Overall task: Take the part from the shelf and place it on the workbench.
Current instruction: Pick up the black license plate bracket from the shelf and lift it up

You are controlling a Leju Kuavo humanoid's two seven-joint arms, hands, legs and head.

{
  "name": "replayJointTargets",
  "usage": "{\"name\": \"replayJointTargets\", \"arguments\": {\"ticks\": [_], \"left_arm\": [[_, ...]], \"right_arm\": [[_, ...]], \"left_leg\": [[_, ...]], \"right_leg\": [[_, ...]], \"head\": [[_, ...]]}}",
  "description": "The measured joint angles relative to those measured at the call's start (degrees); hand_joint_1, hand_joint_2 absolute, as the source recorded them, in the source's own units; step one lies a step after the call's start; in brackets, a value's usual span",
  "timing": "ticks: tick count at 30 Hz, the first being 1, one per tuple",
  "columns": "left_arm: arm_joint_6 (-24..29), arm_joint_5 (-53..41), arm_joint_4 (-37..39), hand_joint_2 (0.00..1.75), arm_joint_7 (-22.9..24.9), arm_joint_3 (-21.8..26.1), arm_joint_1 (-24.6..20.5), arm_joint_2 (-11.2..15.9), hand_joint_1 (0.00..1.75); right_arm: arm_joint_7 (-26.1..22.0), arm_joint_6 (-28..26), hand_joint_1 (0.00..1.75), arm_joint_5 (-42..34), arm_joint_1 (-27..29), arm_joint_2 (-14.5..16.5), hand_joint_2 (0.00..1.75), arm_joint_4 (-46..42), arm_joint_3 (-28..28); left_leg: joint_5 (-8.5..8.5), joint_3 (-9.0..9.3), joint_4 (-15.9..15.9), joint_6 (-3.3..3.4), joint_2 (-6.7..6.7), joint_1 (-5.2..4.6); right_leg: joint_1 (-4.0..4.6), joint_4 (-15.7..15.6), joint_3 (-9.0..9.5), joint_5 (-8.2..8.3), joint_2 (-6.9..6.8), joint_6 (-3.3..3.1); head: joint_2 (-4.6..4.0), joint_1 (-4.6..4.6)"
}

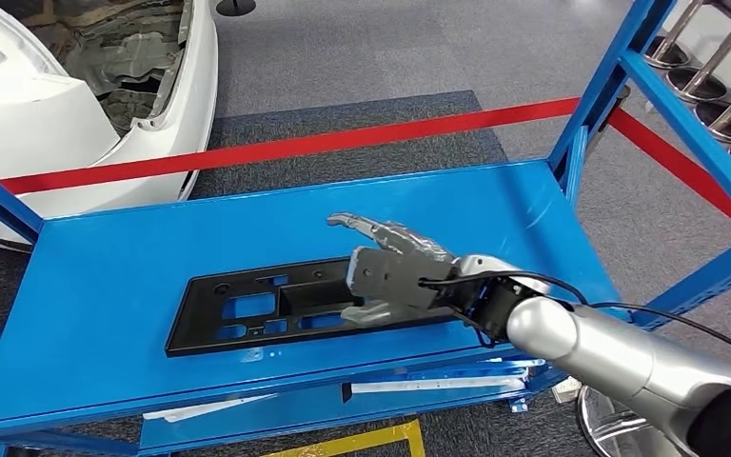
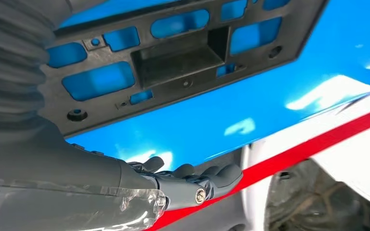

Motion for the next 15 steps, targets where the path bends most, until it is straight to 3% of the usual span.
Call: {"name": "replayJointTargets", "arguments": {"ticks": [11, 15], "left_arm": [[0.1, 0.5, 0.0, 0.00, 0.2, 0.0, 0.2, 0.0, 0.00], [0.1, 1.1, 0.0, 0.00, 0.2, 0.0, 0.4, 0.0, 0.00]], "right_arm": [[1.6, -0.6, 0.00, 0.7, -3.4, 3.9, 1.75, 4.3, 4.2], [4.7, -1.3, 0.00, 2.6, -4.5, 4.3, 1.75, 5.4, 5.4]], "left_leg": [[0.00, 0.11, 0.0, -0.01, -0.01, 0.00], [-0.01, 0.11, 0.0, -0.02, -0.01, 0.00]], "right_leg": [[-0.01, -0.4, 0.31, 0.05, -0.02, 0.04], [-0.01, -0.4, 0.33, 0.05, -0.02, 0.04]], "head": [[0.00, 0.01], [0.00, 0.00]]}}
